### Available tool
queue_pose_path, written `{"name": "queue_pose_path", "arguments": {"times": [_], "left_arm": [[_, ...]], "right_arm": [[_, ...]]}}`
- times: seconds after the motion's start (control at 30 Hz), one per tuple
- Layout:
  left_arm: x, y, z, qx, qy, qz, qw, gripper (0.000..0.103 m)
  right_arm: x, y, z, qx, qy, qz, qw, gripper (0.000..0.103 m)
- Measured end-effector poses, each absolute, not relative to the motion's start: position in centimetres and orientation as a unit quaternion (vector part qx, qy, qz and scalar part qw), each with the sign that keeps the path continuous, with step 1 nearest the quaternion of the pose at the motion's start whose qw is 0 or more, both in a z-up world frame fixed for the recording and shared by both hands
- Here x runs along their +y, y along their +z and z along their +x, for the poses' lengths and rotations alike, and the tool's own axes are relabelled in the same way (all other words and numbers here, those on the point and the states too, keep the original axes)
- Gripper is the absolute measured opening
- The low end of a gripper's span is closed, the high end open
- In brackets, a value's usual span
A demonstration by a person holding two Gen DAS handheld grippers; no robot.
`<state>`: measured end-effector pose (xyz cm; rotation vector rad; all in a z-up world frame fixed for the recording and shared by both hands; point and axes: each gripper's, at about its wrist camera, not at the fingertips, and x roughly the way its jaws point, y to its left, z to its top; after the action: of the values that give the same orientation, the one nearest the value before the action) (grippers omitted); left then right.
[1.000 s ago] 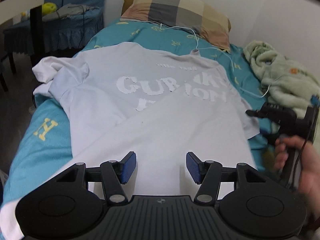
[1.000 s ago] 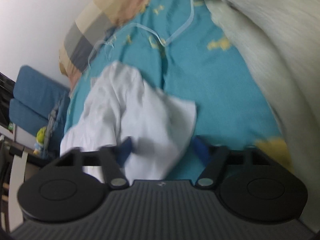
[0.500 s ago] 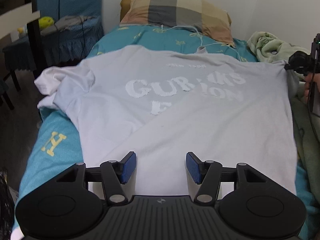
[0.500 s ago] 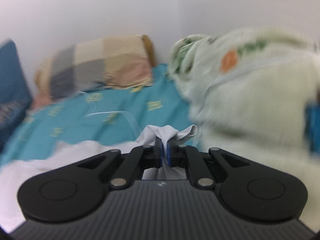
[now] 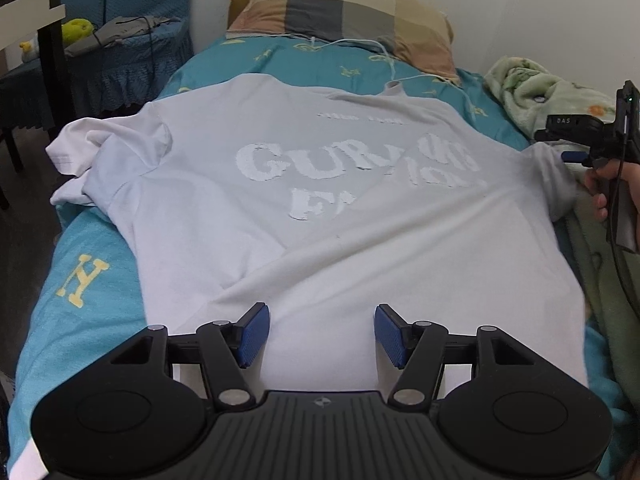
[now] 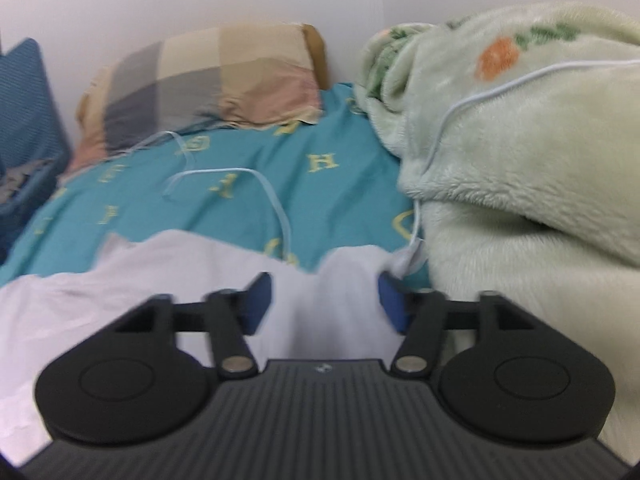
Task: Fold clothes
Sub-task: 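Grasp the T-shirt edge with the right gripper and tug it flat, then withdraw both open grippers from the flattened T-shirt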
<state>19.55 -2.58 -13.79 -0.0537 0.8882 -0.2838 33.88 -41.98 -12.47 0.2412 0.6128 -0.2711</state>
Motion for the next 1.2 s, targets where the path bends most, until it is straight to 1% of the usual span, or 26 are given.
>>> {"name": "queue_pose_path", "arguments": {"times": [0.2, 0.33, 0.43, 0.57, 0.67, 0.8, 0.83, 0.87, 1.1, 1.17, 1.2], "left_arm": [[-4.3, -12.2, 16.7, 0.394, -0.207, -0.023, 0.895, 0.062], [-6.3, -11.0, 13.6, 0.376, -0.279, -0.008, 0.884, 0.062], [-8.3, -10.2, 10.3, 0.361, -0.319, 0.025, 0.876, 0.062], [-10.8, -10.6, 6.0, 0.380, -0.368, 0.030, 0.848, 0.062], [-12.7, -11.8, 3.3, 0.393, -0.393, 0.045, 0.830, 0.062], [-14.8, -13.5, 1.7, 0.404, -0.401, 0.082, 0.818, 0.062], [-15.1, -13.8, 1.8, 0.406, -0.396, 0.085, 0.819, 0.062], [-15.2, -14.0, 1.9, 0.409, -0.391, 0.088, 0.820, 0.062], [-16.8, -15.6, 2.3, 0.422, -0.360, 0.123, 0.823, 0.062], [-17.5, -16.0, 1.9, 0.420, -0.353, 0.148, 0.823, 0.058], [-17.7, -16.0, 1.8, 0.417, -0.348, 0.155, 0.825, 0.049]], "right_arm": [[-38.9, -9.8, 25.0, 0.326, -0.094, 0.175, 0.924, 0.067], [-37.1, -7.9, 18.2, 0.364, -0.074, 0.224, 0.901, 0.067], [-35.8, -6.5, 13.4, 0.350, -0.055, 0.258, 0.899, 0.067], [-35.1, -6.3, 8.9, 0.333, -0.052, 0.290, 0.896, 0.067], [-34.9, -7.3, 7.2, 0.329, -0.044, 0.308, 0.892, 0.067], [-35.1, -8.2, 7.3, 0.343, -0.050, 0.286, 0.893, 0.068], [-35.4, -8.4, 7.2, 0.343, -0.050, 0.288, 0.893, 0.079], [-35.7, -8.5, 7.2, 0.339, -0.051, 0.294, 0.892, 0.086], [-37.1, -8.7, 6.7, 0.319, -0.038, 0.327, 0.889, 0.085], [-37.3, -8.7, 6.6, 0.313, -0.037, 0.329, 0.890, 0.085], [-37.4, -8.8, 6.7, 0.313, -0.040, 0.329, 0.890, 0.085]]}}
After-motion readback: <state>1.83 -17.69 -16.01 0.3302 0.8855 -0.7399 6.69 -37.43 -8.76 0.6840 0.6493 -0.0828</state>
